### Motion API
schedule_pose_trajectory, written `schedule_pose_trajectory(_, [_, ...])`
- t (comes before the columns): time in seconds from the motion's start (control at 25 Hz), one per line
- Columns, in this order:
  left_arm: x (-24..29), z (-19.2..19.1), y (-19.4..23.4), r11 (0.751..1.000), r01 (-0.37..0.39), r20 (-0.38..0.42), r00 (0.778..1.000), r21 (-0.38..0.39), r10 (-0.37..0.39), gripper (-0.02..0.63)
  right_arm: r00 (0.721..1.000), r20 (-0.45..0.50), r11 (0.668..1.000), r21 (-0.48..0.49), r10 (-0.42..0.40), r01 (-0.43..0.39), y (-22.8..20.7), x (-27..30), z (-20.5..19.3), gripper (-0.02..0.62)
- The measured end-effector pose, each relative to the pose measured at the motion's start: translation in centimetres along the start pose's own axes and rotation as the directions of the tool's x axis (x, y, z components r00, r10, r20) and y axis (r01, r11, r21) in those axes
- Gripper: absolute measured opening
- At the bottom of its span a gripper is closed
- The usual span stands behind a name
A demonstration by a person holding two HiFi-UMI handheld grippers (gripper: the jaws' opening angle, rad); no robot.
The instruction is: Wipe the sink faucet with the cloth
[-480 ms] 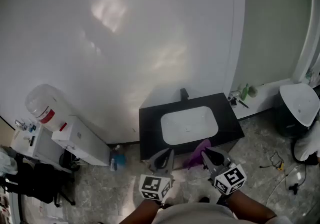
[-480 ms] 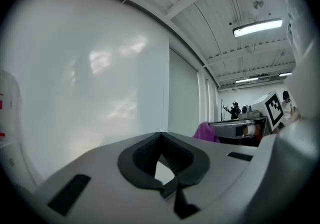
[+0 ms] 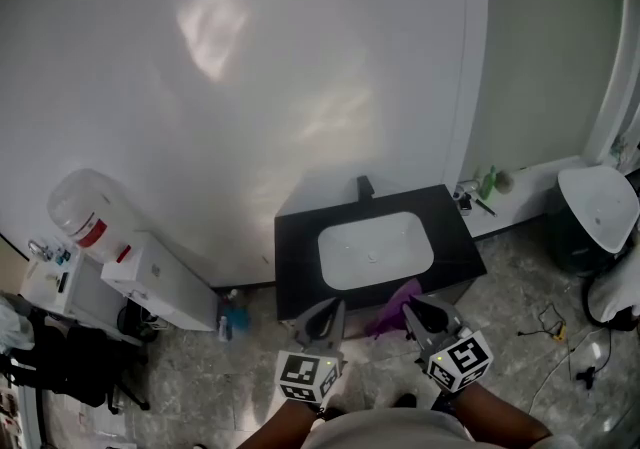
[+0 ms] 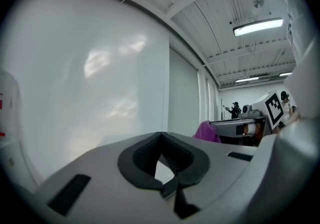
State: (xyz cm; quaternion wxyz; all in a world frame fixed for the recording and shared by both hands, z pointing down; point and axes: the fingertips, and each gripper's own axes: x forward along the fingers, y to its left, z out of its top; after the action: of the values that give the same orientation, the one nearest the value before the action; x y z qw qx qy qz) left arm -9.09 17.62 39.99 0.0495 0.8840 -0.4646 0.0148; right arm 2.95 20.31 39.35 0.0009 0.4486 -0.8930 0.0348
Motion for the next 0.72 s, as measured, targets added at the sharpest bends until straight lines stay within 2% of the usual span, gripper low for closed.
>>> schedule_pose_trajectory(0.24, [1.2, -1.5, 0.4, 1.000, -0.028, -0.027, 0.999, 0.014, 0.028, 0.006, 0.999, -0.024, 0.999, 0.042, 0.036, -0.035, -1.3, -0.3, -2.1, 0.028])
schedule_pose_trajectory(0.4, [1.7, -3.0, -0.6, 0.998, -0.066, -0.058, 0.996, 0.001, 0.066, 0.006, 0.998, -0.046, 0.997, 0.068, 0.039, -0.036, -4.3, -2.9, -3.6, 0.028])
schedule_pose_trajectory(0.56, [3.2, -3.3, -2.2, 0.996, -0.092, -0.063, 0.994, -0.014, 0.091, 0.006, 0.999, -0.032, 0.998, 0.055, 0.035, -0.034, -8.0, -4.3, -2.9, 0.029])
schedule_pose_trajectory(0.72, [5.3, -3.2, -2.6, 0.997, -0.081, -0.072, 0.994, -0.004, 0.081, 0.006, 0.999, -0.035, 0.998, 0.065, 0.023, -0.021, -11.0, -3.8, -2.9, 0.029])
